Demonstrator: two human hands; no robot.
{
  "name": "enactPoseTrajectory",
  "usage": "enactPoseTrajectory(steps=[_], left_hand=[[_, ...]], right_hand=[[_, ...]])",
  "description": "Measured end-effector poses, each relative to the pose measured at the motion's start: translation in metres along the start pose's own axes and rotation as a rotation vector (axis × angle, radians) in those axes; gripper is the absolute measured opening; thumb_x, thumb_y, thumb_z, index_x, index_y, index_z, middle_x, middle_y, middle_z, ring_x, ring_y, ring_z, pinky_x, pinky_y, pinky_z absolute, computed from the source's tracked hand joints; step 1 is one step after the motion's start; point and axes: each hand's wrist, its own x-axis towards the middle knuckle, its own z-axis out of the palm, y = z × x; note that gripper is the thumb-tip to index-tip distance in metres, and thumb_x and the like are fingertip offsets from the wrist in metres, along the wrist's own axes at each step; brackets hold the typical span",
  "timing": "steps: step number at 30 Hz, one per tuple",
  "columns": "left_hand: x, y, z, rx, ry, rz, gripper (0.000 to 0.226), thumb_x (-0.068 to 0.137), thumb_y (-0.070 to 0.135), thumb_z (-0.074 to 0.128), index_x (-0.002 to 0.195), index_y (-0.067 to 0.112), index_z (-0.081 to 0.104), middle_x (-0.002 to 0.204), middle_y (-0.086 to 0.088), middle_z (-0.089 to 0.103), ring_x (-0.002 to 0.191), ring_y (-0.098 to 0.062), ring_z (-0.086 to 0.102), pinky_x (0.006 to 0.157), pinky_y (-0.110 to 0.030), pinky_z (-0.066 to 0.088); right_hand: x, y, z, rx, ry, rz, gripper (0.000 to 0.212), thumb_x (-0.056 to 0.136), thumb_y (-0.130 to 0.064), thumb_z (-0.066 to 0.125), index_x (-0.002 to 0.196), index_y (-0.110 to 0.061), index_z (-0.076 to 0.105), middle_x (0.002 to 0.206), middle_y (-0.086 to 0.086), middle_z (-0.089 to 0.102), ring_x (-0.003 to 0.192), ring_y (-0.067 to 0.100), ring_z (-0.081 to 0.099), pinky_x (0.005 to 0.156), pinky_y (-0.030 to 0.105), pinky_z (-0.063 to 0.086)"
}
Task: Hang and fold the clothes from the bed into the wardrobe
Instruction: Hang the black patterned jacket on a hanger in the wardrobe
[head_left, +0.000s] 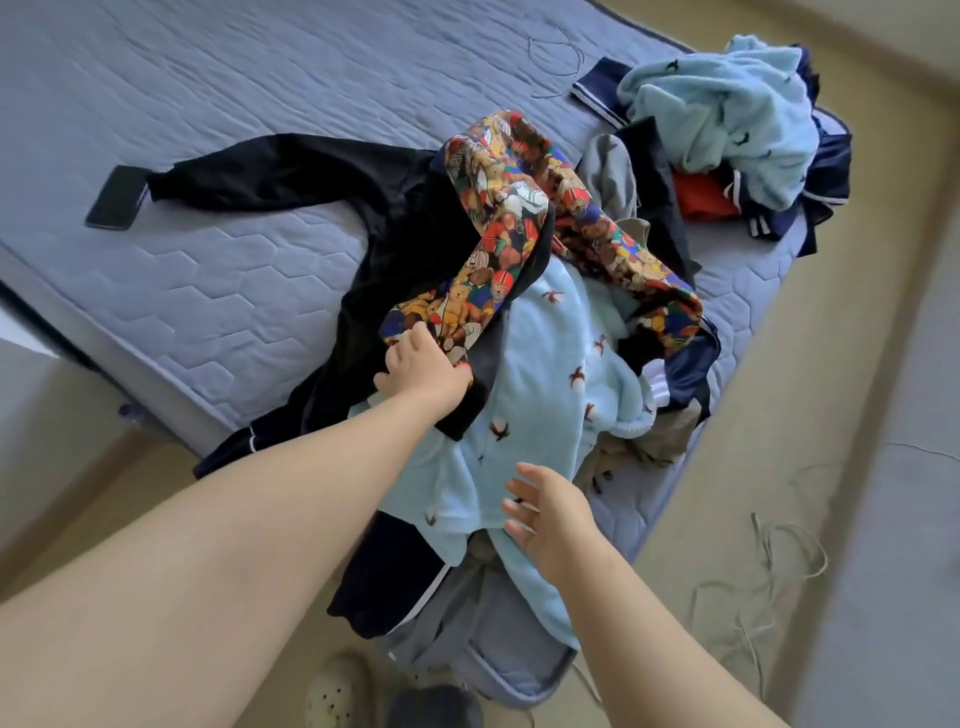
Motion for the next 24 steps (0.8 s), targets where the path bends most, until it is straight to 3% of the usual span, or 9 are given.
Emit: enactPoseTrajectory(steps=[3, 6, 9, 11, 13, 16, 19, 22, 24], left_hand=[[0.016, 0.012, 0.010, 0.122, -0.121, -0.015, 0.075, 0.092, 0.043, 0.046, 0.148, 0.020, 0.001, 0.156, -0.003, 0.010, 0.143, -0.023, 0.005, 0.109, -0.054, 0.013], [0.028, 0.010, 0.012, 0.187, -0.110, -0.055, 0.062, 0.096, 0.025, 0.037, 0.148, 0.026, 0.005, 0.142, -0.011, 0.039, 0.133, -0.030, 0.033, 0.113, -0.053, 0.008], [0.023, -0.003, 0.008, 0.219, 0.008, 0.037, 0.057, 0.094, 0.010, 0.028, 0.145, 0.032, 0.018, 0.126, -0.012, 0.054, 0.120, -0.034, 0.038, 0.111, -0.042, 0.021], [0.010, -0.013, 0.002, 0.152, 0.002, 0.129, 0.056, 0.093, 0.008, 0.023, 0.140, 0.039, 0.030, 0.125, -0.009, 0.053, 0.114, -0.034, 0.037, 0.096, -0.036, 0.032], [-0.004, -0.027, -0.008, 0.141, 0.016, 0.210, 0.053, 0.093, 0.008, 0.025, 0.133, 0.039, 0.043, 0.124, -0.006, 0.056, 0.110, -0.032, 0.045, 0.086, -0.032, 0.029], [-0.026, -0.048, -0.036, 0.117, 0.044, 0.266, 0.043, 0.095, 0.011, 0.032, 0.122, 0.033, 0.056, 0.118, -0.002, 0.063, 0.111, -0.026, 0.053, 0.089, -0.031, 0.027], [-0.050, -0.066, -0.069, 0.009, -0.057, 0.266, 0.035, 0.094, 0.012, 0.040, 0.118, 0.025, 0.061, 0.113, -0.001, 0.065, 0.111, -0.024, 0.055, 0.090, -0.028, 0.036], [-0.073, -0.083, -0.096, -0.137, -0.231, 0.271, 0.030, 0.091, 0.006, 0.048, 0.113, 0.017, 0.066, 0.108, 0.000, 0.066, 0.098, -0.016, 0.060, 0.085, -0.021, 0.041], [-0.088, -0.094, -0.104, -0.222, -0.366, 0.299, 0.026, 0.089, 0.002, 0.051, 0.105, 0.014, 0.067, 0.101, -0.002, 0.067, 0.089, -0.012, 0.059, 0.088, -0.022, 0.044]], right_hand=[[0.008, -0.003, -0.005, 0.018, 0.022, 0.016, 0.025, 0.094, -0.021, 0.054, 0.117, -0.011, 0.056, 0.108, 0.003, 0.062, 0.088, 0.019, 0.057, 0.079, 0.031, 0.048], [0.008, 0.001, -0.008, 0.016, 0.009, 0.014, 0.024, 0.094, -0.021, 0.054, 0.116, -0.012, 0.057, 0.105, 0.003, 0.063, 0.082, 0.017, 0.058, 0.067, 0.027, 0.048], [0.007, 0.002, -0.007, 0.012, 0.006, 0.016, 0.024, 0.093, -0.021, 0.055, 0.115, -0.012, 0.058, 0.101, 0.003, 0.063, 0.079, 0.016, 0.058, 0.066, 0.028, 0.048], [0.004, 0.001, -0.006, 0.018, 0.004, 0.011, 0.024, 0.093, -0.021, 0.056, 0.115, -0.012, 0.058, 0.099, 0.002, 0.063, 0.081, 0.017, 0.059, 0.074, 0.031, 0.048], [-0.002, -0.002, -0.003, 0.013, 0.002, 0.002, 0.024, 0.092, -0.021, 0.056, 0.115, -0.012, 0.058, 0.098, 0.002, 0.063, 0.083, 0.018, 0.059, 0.081, 0.033, 0.046], [-0.016, -0.009, 0.010, -0.003, 0.013, -0.028, 0.025, 0.093, -0.021, 0.055, 0.116, -0.011, 0.058, 0.103, 0.003, 0.063, 0.083, 0.019, 0.057, 0.075, 0.031, 0.048], [-0.030, -0.018, 0.028, -0.049, -0.013, -0.095, 0.030, 0.095, -0.029, 0.052, 0.120, -0.013, 0.054, 0.114, 0.004, 0.060, 0.091, 0.020, 0.055, 0.064, 0.028, 0.045], [-0.046, -0.023, 0.049, -0.106, -0.102, -0.163, 0.038, 0.094, -0.044, 0.049, 0.124, -0.021, 0.046, 0.122, 0.002, 0.051, 0.105, 0.022, 0.051, 0.078, 0.034, 0.045], [-0.057, -0.027, 0.063, -0.103, -0.175, -0.197, 0.051, 0.089, -0.048, 0.055, 0.131, -0.022, 0.040, 0.127, 0.003, 0.050, 0.107, 0.023, 0.054, 0.078, 0.036, 0.048]])
